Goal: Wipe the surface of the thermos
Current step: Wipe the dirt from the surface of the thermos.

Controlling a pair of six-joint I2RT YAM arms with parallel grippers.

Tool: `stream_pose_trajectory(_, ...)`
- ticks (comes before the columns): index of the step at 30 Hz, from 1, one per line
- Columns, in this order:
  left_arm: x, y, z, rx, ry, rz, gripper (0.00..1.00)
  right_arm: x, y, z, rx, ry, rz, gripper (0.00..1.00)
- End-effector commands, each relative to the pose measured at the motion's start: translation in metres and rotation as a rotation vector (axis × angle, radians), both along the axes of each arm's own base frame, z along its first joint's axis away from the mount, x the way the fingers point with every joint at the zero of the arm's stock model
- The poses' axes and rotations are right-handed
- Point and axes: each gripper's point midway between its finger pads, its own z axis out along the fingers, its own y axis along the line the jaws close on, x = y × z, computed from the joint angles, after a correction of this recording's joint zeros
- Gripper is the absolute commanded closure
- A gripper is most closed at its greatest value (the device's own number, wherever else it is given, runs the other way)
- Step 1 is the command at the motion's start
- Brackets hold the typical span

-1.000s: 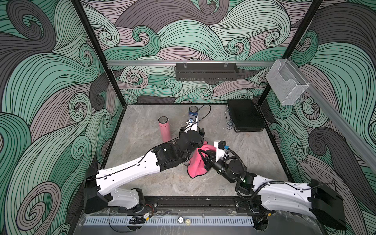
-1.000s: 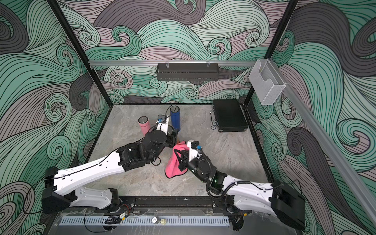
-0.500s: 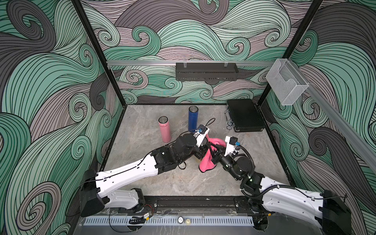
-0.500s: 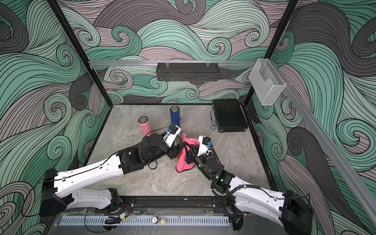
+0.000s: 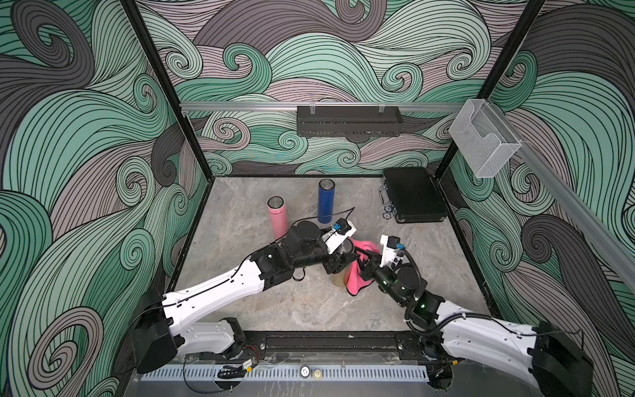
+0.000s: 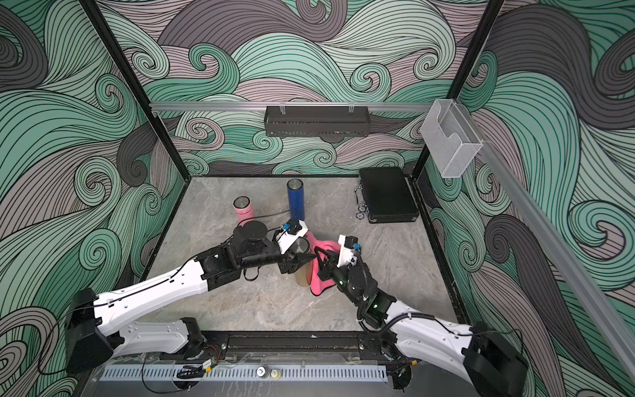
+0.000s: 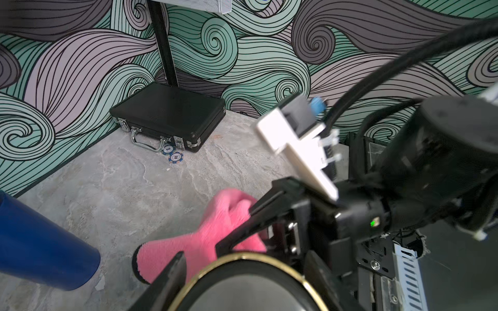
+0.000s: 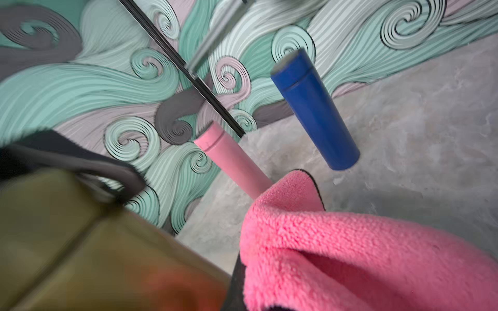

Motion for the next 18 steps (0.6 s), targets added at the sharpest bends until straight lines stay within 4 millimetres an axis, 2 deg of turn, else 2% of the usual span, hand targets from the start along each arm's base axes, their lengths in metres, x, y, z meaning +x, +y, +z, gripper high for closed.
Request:
stream_pose_trajectory(1, -0.020, -0.006, 0.015, -0.092, -0.096, -0.189, 1.00, -0.003, -0.006, 0.022, 0.041, -0.028, 0.023, 1.00)
stream_pose_trajectory(4, -0.039, -0.010, 0.008, -0.103, -0.190, -0.330, 1.00, -0.005, -0.004, 0.021, 0.050, -0.021, 0.053, 1.00)
stream_pose_trajectory(8, -0.046, -0.012, 0.015, -0.119, -0.221, -0.384, 1.00, -0.006, 0.007, 0.007, 0.052, 0.002, 0.103, 1.00)
stream_pose_trajectory(12, -0.056, -0.014, 0.018, -0.100, -0.276, -0.464, 1.00, -0.005, 0.023, -0.018, 0.019, 0.063, 0.160, 1.00)
stream_pose_trajectory(16, -0.070, -0.015, 0.017, -0.093, -0.329, -0.575, 1.00, -0.003, 0.031, -0.046, -0.014, 0.125, 0.180, 1.00)
stream_pose_trajectory(18, -0.076, -0.017, 0.015, -0.101, -0.337, -0.627, 1.00, -0.004, 0.036, -0.046, -0.013, 0.123, 0.201, 1.00)
